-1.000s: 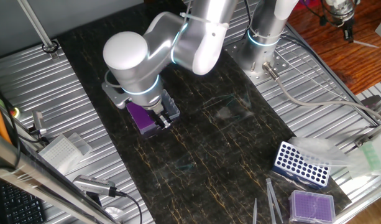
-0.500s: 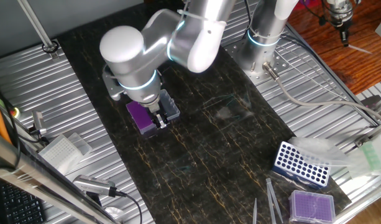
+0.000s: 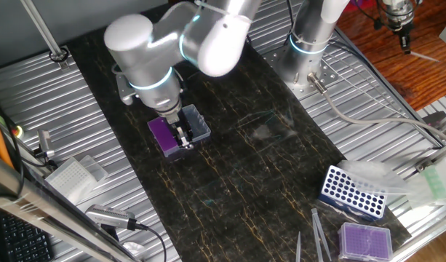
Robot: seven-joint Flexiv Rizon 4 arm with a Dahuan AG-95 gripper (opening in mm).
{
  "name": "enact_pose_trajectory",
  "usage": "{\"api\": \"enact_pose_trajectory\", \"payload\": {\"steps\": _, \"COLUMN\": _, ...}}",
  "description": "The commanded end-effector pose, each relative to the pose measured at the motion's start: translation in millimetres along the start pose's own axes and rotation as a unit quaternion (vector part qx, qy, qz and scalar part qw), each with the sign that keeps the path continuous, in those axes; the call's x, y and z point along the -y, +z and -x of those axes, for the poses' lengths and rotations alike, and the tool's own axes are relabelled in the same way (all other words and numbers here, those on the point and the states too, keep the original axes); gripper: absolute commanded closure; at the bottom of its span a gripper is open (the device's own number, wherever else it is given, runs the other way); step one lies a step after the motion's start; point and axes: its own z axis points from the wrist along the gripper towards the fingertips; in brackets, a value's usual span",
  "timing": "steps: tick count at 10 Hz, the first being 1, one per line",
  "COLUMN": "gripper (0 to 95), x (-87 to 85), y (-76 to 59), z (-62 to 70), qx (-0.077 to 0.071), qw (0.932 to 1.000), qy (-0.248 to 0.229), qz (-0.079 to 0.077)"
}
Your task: Insert a small pipette tip into the holder for small pipette tips
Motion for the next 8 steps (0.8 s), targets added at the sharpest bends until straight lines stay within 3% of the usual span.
{"api": "enact_pose_trajectory", "payload": {"steps": 1, "gripper": 95.0, "x": -2.3, "y": -4.9, "z": -2.8, "qx": -0.013, "qw": 0.9995, "qy": 0.009, "qz": 0.027}}
{"api": "enact_pose_trajectory", "payload": {"steps": 3, "gripper": 95.0, "x": -4.3, "y": -9.0, "z": -5.5, "qx": -0.021, "qw": 0.9994, "qy": 0.009, "qz": 0.027}}
{"api": "enact_pose_trajectory", "payload": {"steps": 8, "gripper": 95.0, "x": -3.0, "y": -23.8, "z": -15.6, "qx": -0.062, "qw": 0.9960, "qy": 0.006, "qz": 0.064}}
